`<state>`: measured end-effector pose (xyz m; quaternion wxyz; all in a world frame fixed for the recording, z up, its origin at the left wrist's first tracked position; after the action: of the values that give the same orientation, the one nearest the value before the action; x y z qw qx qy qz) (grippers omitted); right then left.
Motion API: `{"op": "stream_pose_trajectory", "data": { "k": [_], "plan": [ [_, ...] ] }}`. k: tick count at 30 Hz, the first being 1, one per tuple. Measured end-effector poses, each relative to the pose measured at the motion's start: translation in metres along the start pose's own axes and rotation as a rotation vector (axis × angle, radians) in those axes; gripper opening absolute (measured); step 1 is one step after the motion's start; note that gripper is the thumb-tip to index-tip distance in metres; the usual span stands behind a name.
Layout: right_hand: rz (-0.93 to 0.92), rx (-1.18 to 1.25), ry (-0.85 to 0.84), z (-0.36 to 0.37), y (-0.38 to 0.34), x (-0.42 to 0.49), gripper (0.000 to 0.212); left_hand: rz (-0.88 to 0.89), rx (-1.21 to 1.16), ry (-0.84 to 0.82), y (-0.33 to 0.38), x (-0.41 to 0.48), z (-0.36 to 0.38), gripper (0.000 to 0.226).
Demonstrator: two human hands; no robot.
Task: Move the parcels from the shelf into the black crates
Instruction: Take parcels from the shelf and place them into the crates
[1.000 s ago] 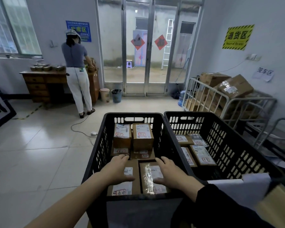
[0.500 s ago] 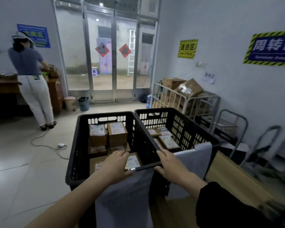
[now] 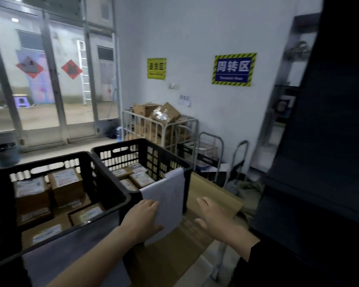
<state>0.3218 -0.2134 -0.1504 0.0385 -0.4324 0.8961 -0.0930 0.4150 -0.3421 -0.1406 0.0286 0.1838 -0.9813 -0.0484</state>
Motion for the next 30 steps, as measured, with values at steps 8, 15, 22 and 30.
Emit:
{"op": "stream_pose_trajectory", "data": {
  "k": [8, 15, 22, 30],
  "plan": [
    [0.189, -0.043, 0.042, -0.038, 0.118, -0.103, 0.064, 0.208, -0.027, -0.033, 0.153, 0.015, 0.007, 0.063],
    [0.329, -0.023, 0.093, -0.078, 0.217, -0.206, 0.064, 0.304, -0.039, -0.081, 0.296, 0.014, 0.014, 0.062],
    [0.442, -0.028, 0.139, -0.107, 0.314, -0.299, 0.063, 0.399, -0.039, -0.072, 0.431, 0.007, 0.015, 0.058],
    [0.590, -0.017, 0.174, -0.139, 0.406, -0.386, 0.062, 0.505, -0.049, -0.046, 0.558, -0.005, 0.009, 0.066]
  ]
}}
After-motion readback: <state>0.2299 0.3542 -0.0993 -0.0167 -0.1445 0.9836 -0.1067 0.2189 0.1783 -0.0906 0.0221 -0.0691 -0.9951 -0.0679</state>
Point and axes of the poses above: each hand's wrist, its own x-axis towards the middle knuckle, its own z-axis out of the palm, y = z × x, the point moved 9 cm from there along x, towards the middle knuckle, and after that the axes turned 6 degrees about -z, right-handed, at the moved point
